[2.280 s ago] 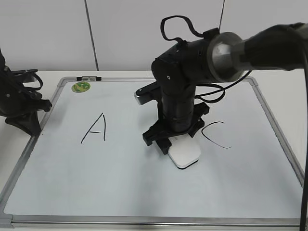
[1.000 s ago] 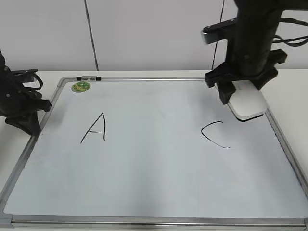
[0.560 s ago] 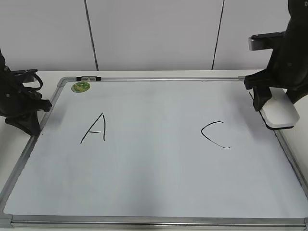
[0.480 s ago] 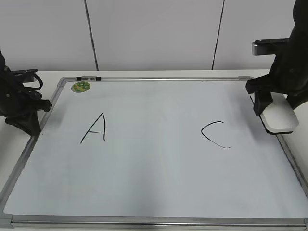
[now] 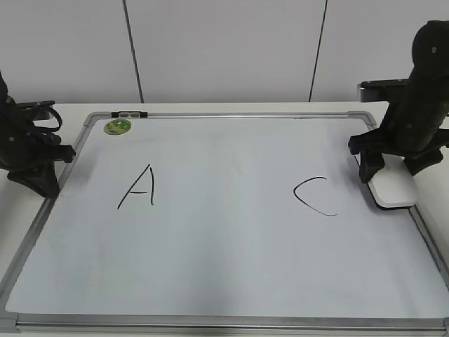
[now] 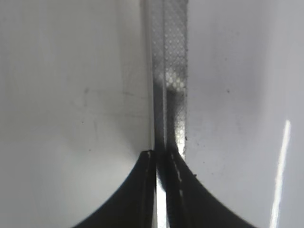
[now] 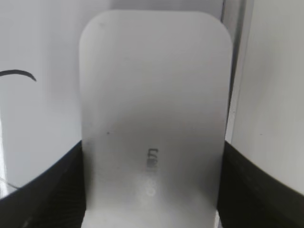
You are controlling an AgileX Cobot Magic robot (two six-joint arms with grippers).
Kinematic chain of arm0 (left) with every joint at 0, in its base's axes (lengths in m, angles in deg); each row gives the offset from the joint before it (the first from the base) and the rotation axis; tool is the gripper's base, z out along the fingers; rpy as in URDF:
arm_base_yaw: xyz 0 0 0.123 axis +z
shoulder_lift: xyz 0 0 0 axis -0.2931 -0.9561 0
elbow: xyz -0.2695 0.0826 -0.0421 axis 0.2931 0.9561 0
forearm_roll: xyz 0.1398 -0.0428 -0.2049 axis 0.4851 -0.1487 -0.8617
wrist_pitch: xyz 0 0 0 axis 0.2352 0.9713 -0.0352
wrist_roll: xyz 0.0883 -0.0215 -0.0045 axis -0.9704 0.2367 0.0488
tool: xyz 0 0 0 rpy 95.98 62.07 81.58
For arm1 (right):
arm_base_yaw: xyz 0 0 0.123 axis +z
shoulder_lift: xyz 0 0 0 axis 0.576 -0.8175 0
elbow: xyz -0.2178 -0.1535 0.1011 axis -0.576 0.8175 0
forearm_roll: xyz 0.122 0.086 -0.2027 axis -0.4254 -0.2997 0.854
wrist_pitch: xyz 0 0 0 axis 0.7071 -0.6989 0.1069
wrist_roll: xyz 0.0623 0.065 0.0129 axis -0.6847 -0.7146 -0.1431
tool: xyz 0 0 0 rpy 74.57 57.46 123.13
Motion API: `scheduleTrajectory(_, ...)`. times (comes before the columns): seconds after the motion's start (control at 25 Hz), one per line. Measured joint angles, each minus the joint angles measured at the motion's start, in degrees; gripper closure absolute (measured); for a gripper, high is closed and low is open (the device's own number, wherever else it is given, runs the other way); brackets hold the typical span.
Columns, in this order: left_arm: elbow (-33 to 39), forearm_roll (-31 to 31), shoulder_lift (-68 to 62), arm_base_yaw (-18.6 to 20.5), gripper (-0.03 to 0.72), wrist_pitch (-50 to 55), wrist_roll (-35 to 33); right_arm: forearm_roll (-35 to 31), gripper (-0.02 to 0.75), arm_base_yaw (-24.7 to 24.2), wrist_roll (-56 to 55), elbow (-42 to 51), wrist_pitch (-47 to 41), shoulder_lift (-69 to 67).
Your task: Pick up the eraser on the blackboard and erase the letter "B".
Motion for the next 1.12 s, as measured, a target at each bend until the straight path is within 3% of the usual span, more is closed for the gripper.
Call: scheduleTrajectory(1.12, 0.00, 0.00, 0.00, 0.00, 0.665, 0.00, 0.00, 4.45, 0.186, -0.03, -4.87, 0.13, 3.81, -3.73)
